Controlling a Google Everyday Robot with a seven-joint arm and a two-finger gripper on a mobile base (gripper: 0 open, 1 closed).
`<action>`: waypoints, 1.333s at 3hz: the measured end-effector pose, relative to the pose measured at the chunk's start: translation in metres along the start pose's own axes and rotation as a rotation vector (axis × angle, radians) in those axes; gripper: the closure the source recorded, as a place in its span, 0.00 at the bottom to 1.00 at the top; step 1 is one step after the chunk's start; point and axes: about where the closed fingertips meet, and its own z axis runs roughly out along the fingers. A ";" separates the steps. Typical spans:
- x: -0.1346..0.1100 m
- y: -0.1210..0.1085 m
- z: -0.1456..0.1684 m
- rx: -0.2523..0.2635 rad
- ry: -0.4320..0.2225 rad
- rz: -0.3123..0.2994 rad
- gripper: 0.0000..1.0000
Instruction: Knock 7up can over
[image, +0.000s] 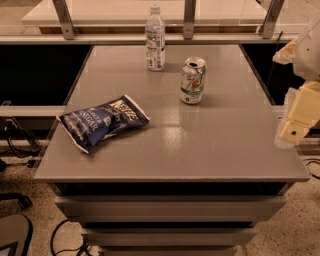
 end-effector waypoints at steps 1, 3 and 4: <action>0.000 -0.001 0.000 0.010 -0.003 0.002 0.00; -0.017 -0.026 0.029 0.020 -0.106 -0.063 0.00; -0.032 -0.040 0.051 -0.014 -0.166 -0.138 0.00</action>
Offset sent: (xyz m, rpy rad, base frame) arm 0.0362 0.0095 -0.0240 0.0683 -0.0590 0.0592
